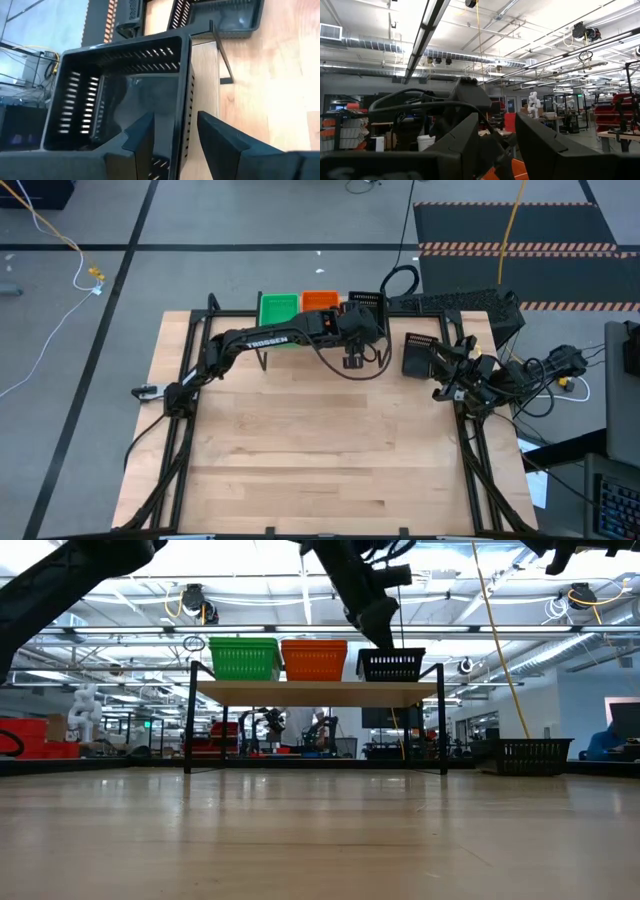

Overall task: Stack baskets on shelf by color
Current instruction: Stack the left black bin on top of the black bin on the shelf, then stack the black bin on top of the black bins on the shelf

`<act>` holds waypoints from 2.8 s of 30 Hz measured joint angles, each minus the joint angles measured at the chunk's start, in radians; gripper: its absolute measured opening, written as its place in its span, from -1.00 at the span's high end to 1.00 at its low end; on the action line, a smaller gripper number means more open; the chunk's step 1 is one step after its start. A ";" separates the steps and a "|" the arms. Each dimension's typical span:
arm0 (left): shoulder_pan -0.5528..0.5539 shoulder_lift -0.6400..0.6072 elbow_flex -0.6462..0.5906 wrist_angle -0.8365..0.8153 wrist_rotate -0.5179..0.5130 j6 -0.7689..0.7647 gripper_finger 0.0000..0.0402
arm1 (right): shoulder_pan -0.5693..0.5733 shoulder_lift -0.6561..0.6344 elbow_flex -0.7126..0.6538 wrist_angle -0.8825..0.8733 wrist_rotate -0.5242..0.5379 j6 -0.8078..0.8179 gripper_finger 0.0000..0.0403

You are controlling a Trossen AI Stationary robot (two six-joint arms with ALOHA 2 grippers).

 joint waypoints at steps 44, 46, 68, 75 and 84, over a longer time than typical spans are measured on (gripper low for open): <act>0.021 -0.022 -0.034 0.028 -0.099 0.004 0.24 | 0.000 0.000 0.000 0.000 0.003 -0.019 0.39; 0.018 -0.022 -0.034 0.028 -0.099 0.003 0.24 | 0.000 0.000 0.000 0.000 0.003 -0.017 0.39; -0.015 -0.072 -0.022 0.076 -0.144 0.073 0.24 | 0.000 0.000 0.000 0.000 0.003 -0.020 0.39; -0.076 -0.102 -0.022 0.070 -0.101 0.084 0.24 | 0.000 0.000 0.000 -0.032 0.049 -0.070 0.39; -0.135 -0.090 -0.167 0.058 0.116 -0.064 0.24 | -0.001 0.000 0.089 -0.582 0.228 0.061 0.39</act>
